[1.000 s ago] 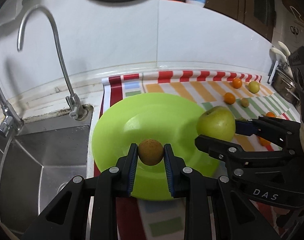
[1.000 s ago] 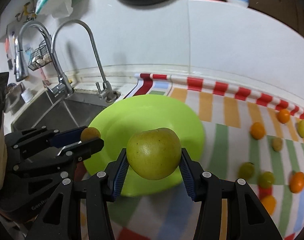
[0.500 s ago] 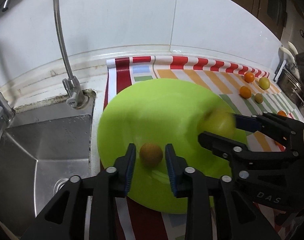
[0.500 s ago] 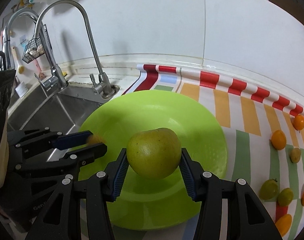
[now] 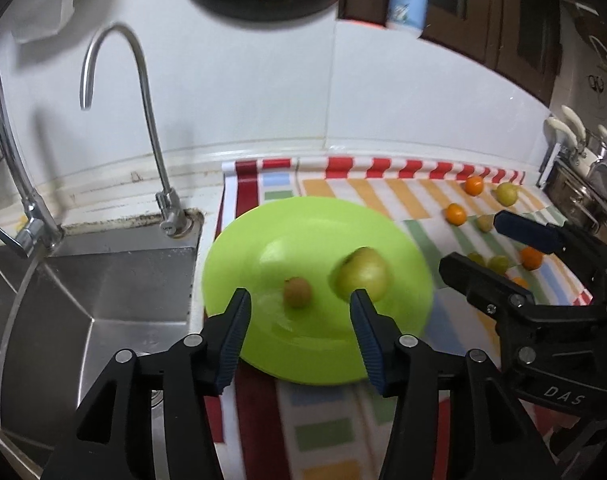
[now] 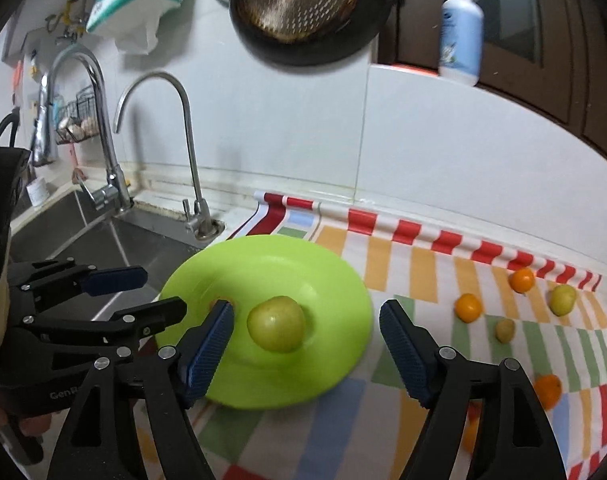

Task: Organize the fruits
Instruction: 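Carry both fruits over the green plate and open both grippers to release, then move both open grippers back toward the remaining fruits, then grasp an orange with the left gripper while the right grasps a larger orange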

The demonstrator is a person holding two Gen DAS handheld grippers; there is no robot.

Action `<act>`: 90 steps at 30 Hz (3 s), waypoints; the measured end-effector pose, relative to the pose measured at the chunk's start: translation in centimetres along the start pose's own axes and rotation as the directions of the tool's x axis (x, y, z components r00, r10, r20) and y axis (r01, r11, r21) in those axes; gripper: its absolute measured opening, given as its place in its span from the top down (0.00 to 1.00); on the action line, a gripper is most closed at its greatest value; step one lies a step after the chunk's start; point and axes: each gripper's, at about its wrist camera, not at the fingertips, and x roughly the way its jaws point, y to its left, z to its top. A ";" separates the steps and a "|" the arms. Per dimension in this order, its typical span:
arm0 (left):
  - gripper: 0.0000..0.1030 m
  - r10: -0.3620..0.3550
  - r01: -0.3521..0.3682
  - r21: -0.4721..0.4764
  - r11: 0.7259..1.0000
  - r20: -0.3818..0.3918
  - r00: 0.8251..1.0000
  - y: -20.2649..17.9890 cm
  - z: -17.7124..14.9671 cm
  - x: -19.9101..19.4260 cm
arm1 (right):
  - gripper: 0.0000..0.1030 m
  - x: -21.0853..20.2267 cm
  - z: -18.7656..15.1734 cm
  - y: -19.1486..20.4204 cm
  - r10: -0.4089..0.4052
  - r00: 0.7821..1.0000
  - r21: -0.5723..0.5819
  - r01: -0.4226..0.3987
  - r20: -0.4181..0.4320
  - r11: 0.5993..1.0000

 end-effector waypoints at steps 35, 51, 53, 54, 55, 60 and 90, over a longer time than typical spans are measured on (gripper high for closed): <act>0.44 -0.055 0.053 0.073 0.996 0.028 0.998 -19.9 -2.6 -2.8 | 0.26 -11.9 -7.8 -16.6 -0.102 0.995 0.120 0.100 0.019 0.988; 0.44 -0.099 0.101 0.134 0.986 -0.021 0.995 -24.2 -2.1 2.2 | 0.26 -8.8 -9.4 -21.7 -0.096 0.994 0.113 0.102 -0.058 0.988; 0.44 -0.099 0.103 0.137 0.985 -0.038 0.994 -24.5 -1.9 3.2 | 0.26 -7.9 -9.4 -22.2 -0.093 0.993 0.110 0.101 -0.069 0.989; 0.44 -0.098 0.104 0.139 0.985 -0.048 0.994 -24.7 -1.9 3.7 | 0.26 -7.4 -9.4 -22.5 -0.090 0.993 0.112 0.098 -0.079 0.989; 0.44 -0.098 0.105 0.142 0.984 -0.058 0.994 -24.8 -1.9 4.3 | 0.26 -6.9 -9.5 -22.8 -0.085 0.993 0.113 0.094 -0.087 0.989; 0.45 -0.089 0.104 0.160 0.982 -0.101 0.991 -25.4 -1.7 6.6 | 0.27 -4.2 -9.7 -23.9 -0.070 0.988 0.120 0.087 -0.140 0.989; 0.69 -0.104 0.123 0.134 0.983 -0.139 0.985 -25.3 -0.3 9.4 | 0.58 0.9 -9.5 -24.4 -0.013 0.975 0.124 0.041 -0.221 0.991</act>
